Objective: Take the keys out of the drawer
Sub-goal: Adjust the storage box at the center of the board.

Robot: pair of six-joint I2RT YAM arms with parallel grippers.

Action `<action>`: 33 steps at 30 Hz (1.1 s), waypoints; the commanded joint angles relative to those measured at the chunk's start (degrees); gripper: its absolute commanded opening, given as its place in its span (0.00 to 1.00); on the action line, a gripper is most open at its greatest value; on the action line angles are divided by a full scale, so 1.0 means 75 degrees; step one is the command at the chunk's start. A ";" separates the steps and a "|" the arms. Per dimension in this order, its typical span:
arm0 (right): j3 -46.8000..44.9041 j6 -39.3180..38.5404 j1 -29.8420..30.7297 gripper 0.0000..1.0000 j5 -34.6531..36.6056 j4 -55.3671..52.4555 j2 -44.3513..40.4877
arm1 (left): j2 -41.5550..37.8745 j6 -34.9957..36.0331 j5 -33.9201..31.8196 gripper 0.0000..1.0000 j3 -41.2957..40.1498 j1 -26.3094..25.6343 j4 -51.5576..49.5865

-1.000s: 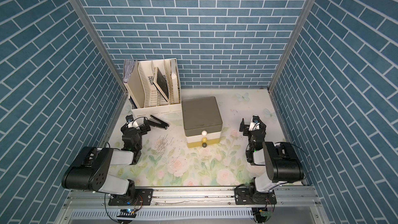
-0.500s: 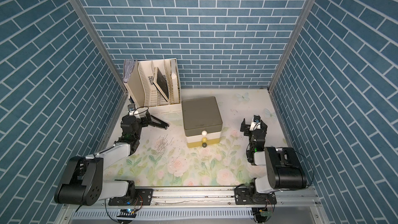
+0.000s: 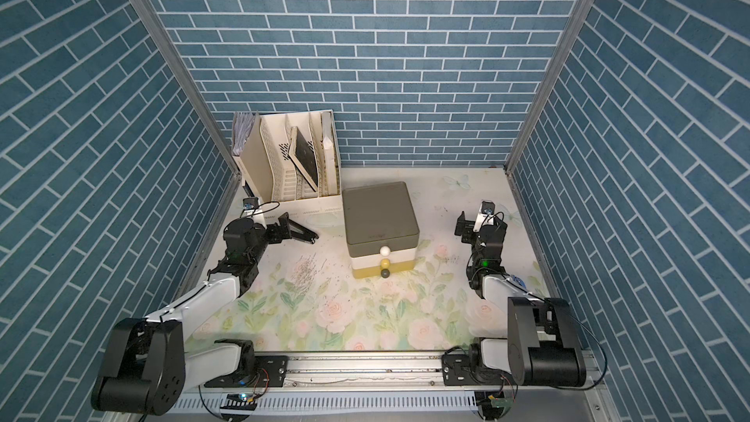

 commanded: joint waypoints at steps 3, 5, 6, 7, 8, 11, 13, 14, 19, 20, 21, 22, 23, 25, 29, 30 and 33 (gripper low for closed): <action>0.0818 0.0658 0.0015 1.00 -0.0375 -0.2250 -0.0306 | -0.0299 -0.0162 0.0907 0.98 0.0261 -0.0136 -0.0476; 0.1044 0.0757 0.0015 1.00 -0.0599 -0.2703 -0.0383 | -0.0413 -0.0177 0.1022 0.98 0.0252 -0.0209 -0.0552; 0.1161 0.0847 0.0015 1.00 -0.0723 -0.2903 -0.0419 | -0.0456 -0.0175 0.1080 0.98 0.0246 -0.0262 -0.0589; 0.1238 0.0892 0.0015 1.00 -0.0861 -0.3066 -0.0464 | -0.0502 -0.0188 0.1107 0.98 0.0245 -0.0308 -0.0640; 0.1291 0.0928 0.0015 1.00 -0.0981 -0.3172 -0.0501 | -0.0520 -0.0213 0.1143 0.98 0.0249 -0.0349 -0.0686; 0.1559 0.1099 0.0015 1.00 -0.1286 -0.3647 -0.0584 | -0.0600 -0.0214 0.1452 0.98 0.0274 -0.0467 -0.0868; 0.1777 0.1226 0.0015 1.00 -0.1466 -0.3989 -0.0613 | -0.0708 -0.0211 0.1554 0.98 0.0252 -0.0600 -0.0944; 0.1853 0.1247 0.0015 1.00 -0.1507 -0.4099 -0.0631 | -0.0757 -0.0218 0.1577 0.98 0.0242 -0.0664 -0.0974; 0.2235 0.1501 0.0024 1.00 -0.2117 -0.4645 -0.0673 | -0.0981 -0.0322 0.1763 0.98 0.0239 -0.0892 -0.1183; 0.2282 0.1545 0.0016 1.00 -0.2231 -0.4721 -0.0673 | -0.0993 -0.0326 0.1774 0.98 0.0237 -0.0953 -0.1216; 0.2325 0.1608 0.0015 1.00 -0.2358 -0.4801 -0.0684 | -0.1019 -0.0330 0.1783 0.98 0.0245 -0.1027 -0.1254; 0.2383 0.1662 0.0015 1.00 -0.2468 -0.4891 -0.0684 | -0.1034 -0.0353 0.1803 0.98 0.0247 -0.1094 -0.1292; 0.2425 0.1700 0.0015 1.00 -0.2575 -0.4968 -0.0684 | -0.1034 -0.0366 0.1840 0.98 0.0251 -0.1142 -0.1313; 0.2534 0.1797 0.0015 1.00 -0.2848 -0.5114 -0.0684 | -0.1049 -0.0425 0.1879 0.99 0.0241 -0.1270 -0.1351; 0.2721 0.2020 0.0015 1.00 -0.3384 -0.5381 -0.0684 | -0.1041 -0.0443 0.1919 0.98 0.0215 -0.1497 -0.1417; 0.2761 0.2072 0.0022 1.00 -0.3532 -0.5467 -0.0684 | -0.1046 -0.0417 0.1926 0.98 0.0210 -0.1568 -0.1441; 0.2797 0.2215 0.0015 1.00 -0.3950 -0.5597 -0.0761 | -0.1055 -0.0347 0.1964 0.98 0.0227 -0.1708 -0.1511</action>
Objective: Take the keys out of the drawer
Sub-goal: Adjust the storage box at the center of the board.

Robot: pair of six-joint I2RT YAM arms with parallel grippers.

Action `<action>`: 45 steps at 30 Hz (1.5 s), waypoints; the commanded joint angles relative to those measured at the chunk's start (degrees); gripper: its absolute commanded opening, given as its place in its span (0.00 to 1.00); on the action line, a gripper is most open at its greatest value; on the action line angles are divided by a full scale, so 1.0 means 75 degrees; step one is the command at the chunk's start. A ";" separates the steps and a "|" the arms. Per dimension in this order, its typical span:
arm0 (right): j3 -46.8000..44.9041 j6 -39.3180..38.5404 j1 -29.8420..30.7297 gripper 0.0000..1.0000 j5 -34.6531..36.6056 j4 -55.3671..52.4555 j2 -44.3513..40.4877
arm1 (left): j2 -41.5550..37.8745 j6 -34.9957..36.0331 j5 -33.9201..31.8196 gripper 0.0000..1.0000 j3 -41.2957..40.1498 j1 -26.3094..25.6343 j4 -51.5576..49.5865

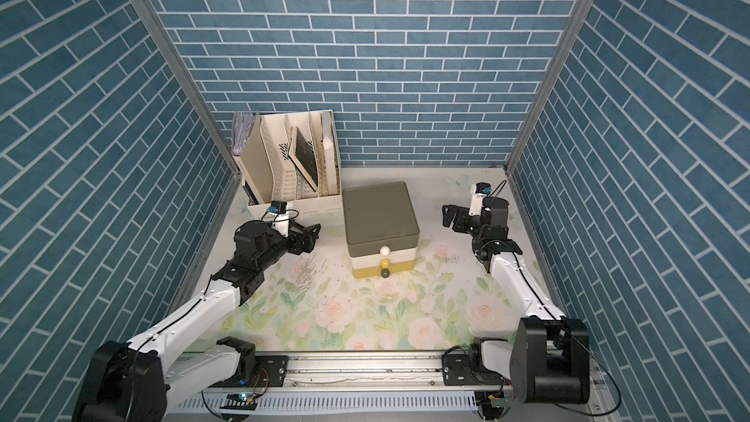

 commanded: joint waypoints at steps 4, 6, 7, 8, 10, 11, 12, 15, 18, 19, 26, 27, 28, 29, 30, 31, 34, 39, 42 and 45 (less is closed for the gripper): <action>0.0224 0.0538 0.0016 1.00 -0.1027 -0.0587 -0.0411 | -0.0084 0.0049 0.0185 0.98 0.0117 -0.0183 -0.0308; 0.0227 0.0613 0.0016 1.00 -0.1216 -0.0663 -0.0472 | -0.0123 0.0045 0.0193 0.98 0.0102 -0.0198 -0.0321; 0.0210 0.0686 0.0015 1.00 -0.1325 -0.0673 -0.0496 | -0.0162 0.0029 0.0208 0.98 0.0105 -0.0202 -0.0336; 0.0189 0.0756 0.0015 1.00 -0.1442 -0.0679 -0.0524 | -0.0192 0.0025 0.0230 0.98 0.0114 -0.0216 -0.0342; 0.0175 0.0879 0.0015 1.00 -0.1716 -0.0674 -0.0560 | -0.0245 0.0007 0.0364 0.98 0.0125 -0.0241 -0.0368; 0.0162 0.0953 0.0016 1.00 -0.1827 -0.0691 -0.0578 | -0.0276 0.0015 0.0416 0.98 0.0131 -0.0262 -0.0390; 0.0151 0.1024 0.0015 1.00 -0.1923 -0.0727 -0.0593 | -0.0303 0.0009 0.0430 0.98 0.0141 -0.0272 -0.0442; 0.0113 0.1217 0.0021 1.00 -0.2242 -0.0767 -0.0631 | -0.0400 0.0007 0.0508 0.98 0.0145 -0.0328 -0.0584; 0.0101 0.1321 0.0059 1.00 -0.2485 -0.0886 -0.0654 | -0.0545 0.0018 0.0572 0.98 0.0077 -0.0388 -0.0609; 0.0090 0.1357 0.0057 1.00 -0.2496 -0.0935 -0.0658 | -0.0574 0.0013 0.0594 0.98 0.0059 -0.0426 -0.0623; -0.0105 0.1669 0.0257 1.00 -0.2817 -0.1043 -0.0776 | -0.0573 -0.0104 0.0984 1.00 -0.0068 -0.0656 -0.0495; -0.0137 0.1715 0.0294 1.00 -0.2814 -0.1044 -0.0812 | -0.0571 -0.0139 0.1070 1.00 -0.0082 -0.0677 -0.0457; -0.0174 0.1764 0.0334 1.00 -0.2825 -0.1020 -0.0850 | -0.0575 -0.0177 0.1127 1.00 -0.0100 -0.0695 -0.0437; -0.0198 0.1830 0.0373 1.00 -0.2855 -0.0965 -0.0892 | -0.0586 -0.0215 0.1183 1.00 -0.0112 -0.0725 -0.0398; -0.0231 0.1886 0.0410 1.00 -0.2873 -0.0935 -0.0926 | -0.0597 -0.0272 0.1246 1.00 -0.0134 -0.0752 -0.0330; -0.0256 0.1901 0.0457 1.00 -0.2873 -0.0942 -0.0961 | -0.0602 -0.0298 0.1299 1.00 -0.0138 -0.0802 -0.0273; -0.0287 0.1963 0.0597 1.00 -0.2905 -0.0988 -0.1101 | -0.0587 -0.0374 0.1286 1.00 -0.0141 -0.0973 -0.0217; -0.0235 0.2009 0.0820 1.00 -0.2809 -0.1178 -0.1447 | -0.0478 -0.0651 0.1340 1.00 -0.0051 -0.1043 0.0172; -0.0191 0.1984 0.1012 1.00 -0.2730 -0.1431 -0.1598 | -0.0226 -0.0753 0.1469 1.00 0.0087 -0.1192 0.0363; -0.0227 0.2036 0.1211 1.00 -0.2593 -0.1573 -0.1765 | -0.0011 -0.0772 0.1442 1.00 0.0188 -0.1447 0.0445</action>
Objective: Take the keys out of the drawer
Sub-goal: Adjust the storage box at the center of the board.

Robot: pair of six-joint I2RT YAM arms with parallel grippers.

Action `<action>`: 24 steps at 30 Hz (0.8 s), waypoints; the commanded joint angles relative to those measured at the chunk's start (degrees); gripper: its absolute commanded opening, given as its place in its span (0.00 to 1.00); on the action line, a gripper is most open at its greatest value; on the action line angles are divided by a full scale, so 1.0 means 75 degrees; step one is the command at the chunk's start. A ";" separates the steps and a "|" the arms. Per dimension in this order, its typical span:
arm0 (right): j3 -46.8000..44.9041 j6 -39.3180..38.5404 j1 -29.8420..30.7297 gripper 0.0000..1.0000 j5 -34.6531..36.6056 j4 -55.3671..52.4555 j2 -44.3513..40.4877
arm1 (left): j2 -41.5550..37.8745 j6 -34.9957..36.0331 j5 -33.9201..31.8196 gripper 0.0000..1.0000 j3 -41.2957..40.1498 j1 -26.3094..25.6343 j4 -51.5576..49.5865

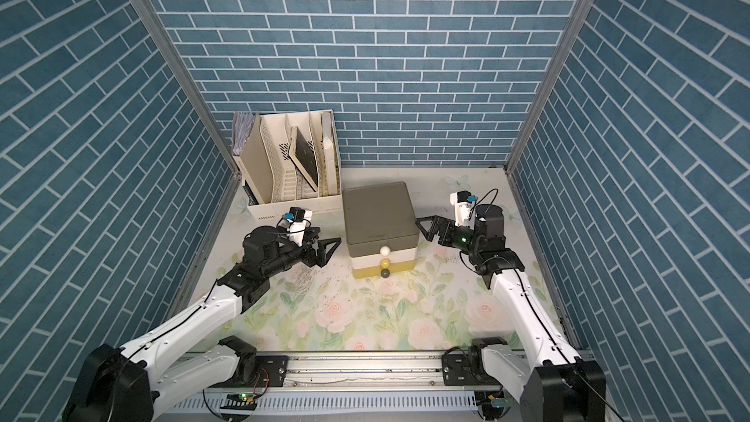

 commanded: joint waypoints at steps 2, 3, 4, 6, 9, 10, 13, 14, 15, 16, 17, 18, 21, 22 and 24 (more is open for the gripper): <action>-0.0016 0.0217 0.0293 1.00 0.0162 -0.0379 -0.0295 | 0.0248 -0.0157 0.0113 1.00 0.0273 -0.0317 0.0403; 0.0001 0.0218 0.0348 1.00 0.0211 -0.0440 -0.0314 | 0.0275 -0.0180 0.0090 1.00 0.0306 -0.0372 0.0475; 0.0030 0.0200 0.0383 1.00 0.0269 -0.0516 -0.0345 | 0.0296 -0.0204 0.0090 1.00 0.0324 -0.0390 0.0496; 0.0092 0.0202 0.0450 1.00 0.0487 -0.0765 -0.0422 | 0.0355 -0.0210 0.0079 1.00 0.0436 -0.0454 0.0492; 0.0165 0.0250 0.0530 1.00 0.0755 -0.1220 -0.0506 | 0.0497 -0.0228 0.0102 1.00 0.0551 -0.0496 0.0532; 0.0143 0.0310 0.0558 1.00 0.0790 -0.1280 -0.0547 | 0.0553 -0.0223 0.0103 1.00 0.0596 -0.0509 0.0531; -0.0011 0.0692 0.0733 1.00 0.0615 -0.1134 -0.0654 | 0.0701 -0.0217 0.0089 1.00 0.0675 -0.0533 0.0520; -0.0032 0.0833 0.0823 1.00 0.0535 -0.1035 -0.0629 | 0.0720 -0.0208 0.0066 1.00 0.0685 -0.0533 0.0523; -0.0033 0.0975 0.0953 1.00 0.0520 -0.0950 -0.0604 | 0.0732 -0.0178 0.0036 1.00 0.0695 -0.0533 0.0492; -0.0039 0.1083 0.1080 1.00 0.0536 -0.0879 -0.0591 | 0.0735 -0.0138 0.0021 1.00 0.0700 -0.0542 0.0459; -0.0039 0.1231 0.1204 1.00 0.0529 -0.0759 -0.0564 | 0.0738 -0.0068 -0.0007 1.00 0.0694 -0.0533 0.0399; -0.0044 0.1377 0.1324 1.00 0.0509 -0.0605 -0.0541 | 0.0734 0.0003 -0.0042 1.00 0.0695 -0.0533 0.0297; -0.0086 0.1730 0.1524 1.00 0.0479 -0.0225 -0.0482 | 0.0685 0.0127 -0.0184 1.00 0.0617 -0.0532 0.0110; -0.0080 0.1780 0.1556 1.00 0.0479 -0.0129 -0.0453 | 0.0648 0.0133 -0.0217 1.00 0.0564 -0.0533 0.0116; -0.0071 0.1877 0.1585 1.00 0.0479 -0.0033 -0.0380 | 0.0638 0.0106 -0.0226 1.00 0.0469 -0.0535 0.0165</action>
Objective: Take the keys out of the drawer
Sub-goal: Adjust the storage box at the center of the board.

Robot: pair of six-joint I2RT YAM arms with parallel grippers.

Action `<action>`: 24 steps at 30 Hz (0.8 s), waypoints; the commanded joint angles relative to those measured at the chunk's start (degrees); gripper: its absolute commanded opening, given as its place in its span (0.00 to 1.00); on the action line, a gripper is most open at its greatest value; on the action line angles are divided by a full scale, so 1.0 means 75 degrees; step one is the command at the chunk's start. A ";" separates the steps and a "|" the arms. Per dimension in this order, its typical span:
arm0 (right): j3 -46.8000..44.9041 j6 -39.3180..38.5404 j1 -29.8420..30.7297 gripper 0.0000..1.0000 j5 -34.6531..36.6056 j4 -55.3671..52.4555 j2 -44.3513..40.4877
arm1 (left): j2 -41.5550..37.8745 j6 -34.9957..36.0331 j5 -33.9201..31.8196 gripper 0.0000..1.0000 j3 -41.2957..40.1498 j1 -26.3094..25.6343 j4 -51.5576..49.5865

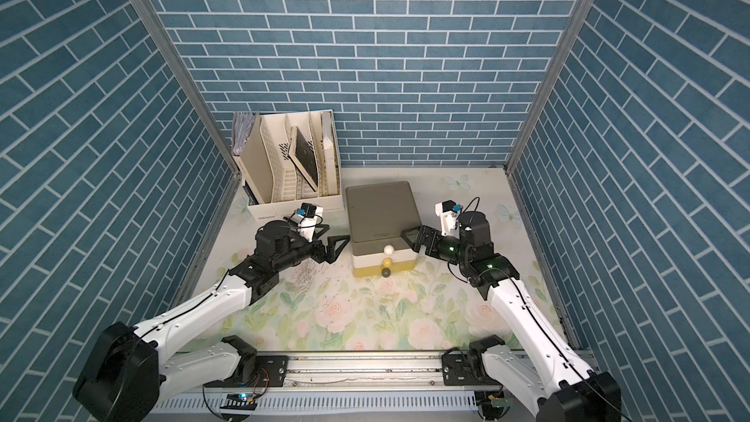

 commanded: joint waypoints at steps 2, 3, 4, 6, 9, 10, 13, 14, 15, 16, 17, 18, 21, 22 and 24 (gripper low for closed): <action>-0.0046 0.0515 0.0209 1.00 -0.0173 0.0684 0.0104 | -0.0013 0.0114 0.0130 1.00 -0.0048 -0.0145 0.0105; -0.0058 0.0524 0.0210 1.00 -0.0152 0.0714 0.0117 | -0.0017 0.0114 0.0133 1.00 -0.0055 -0.0145 0.0099; -0.0087 0.0547 0.0202 1.00 -0.0145 0.0776 0.0114 | 0.0004 0.0130 0.0133 1.00 -0.0057 -0.0145 0.0076; -0.0146 0.0681 0.0227 1.00 -0.0194 0.0977 0.0171 | 0.0027 0.0175 0.0093 1.00 -0.0034 -0.0150 -0.0036; -0.0200 0.0851 0.0281 1.00 -0.0215 0.1287 0.0241 | 0.0004 0.0269 0.0056 1.00 -0.0064 -0.0145 -0.0124; -0.0189 0.0877 0.0301 1.00 -0.0215 0.1380 0.0294 | 0.0004 0.0298 0.0053 1.00 -0.0074 -0.0145 -0.0139; -0.0055 0.0892 0.0338 1.00 -0.0191 0.1564 0.0497 | 0.0019 0.0287 0.0030 1.00 -0.0112 -0.0147 -0.0107; -0.0016 0.0890 0.0344 1.00 -0.0180 0.1601 0.0577 | 0.0038 0.0278 0.0035 1.00 -0.0115 -0.0151 -0.0093; 0.0042 0.0858 0.0348 1.00 -0.0171 0.1617 0.0662 | 0.0042 0.0272 0.0048 1.00 -0.0115 -0.0151 -0.0072; 0.0088 0.0822 0.0347 1.00 -0.0168 0.1641 0.0729 | 0.0054 0.0256 0.0051 1.00 -0.0125 -0.0145 -0.0049; 0.0131 0.0782 0.0350 1.00 -0.0148 0.1654 0.0801 | 0.0052 0.0259 0.0066 1.00 -0.0122 -0.0145 -0.0034; 0.0183 0.0724 0.0341 1.00 -0.0114 0.1638 0.0862 | 0.0058 0.0254 0.0071 1.00 -0.0136 -0.0145 -0.0033; 0.0312 0.0554 0.0344 1.00 0.0006 0.1574 0.1006 | 0.0047 0.0281 0.0067 1.00 -0.0169 -0.0151 -0.0012; 0.0351 0.0504 0.0342 1.00 0.0039 0.1572 0.1058 | 0.0052 0.0284 0.0067 1.00 -0.0175 -0.0145 -0.0009; 0.0424 0.0402 0.0339 1.00 0.0098 0.1559 0.1162 | 0.0094 0.0297 0.0089 1.00 -0.0187 -0.0145 0.0024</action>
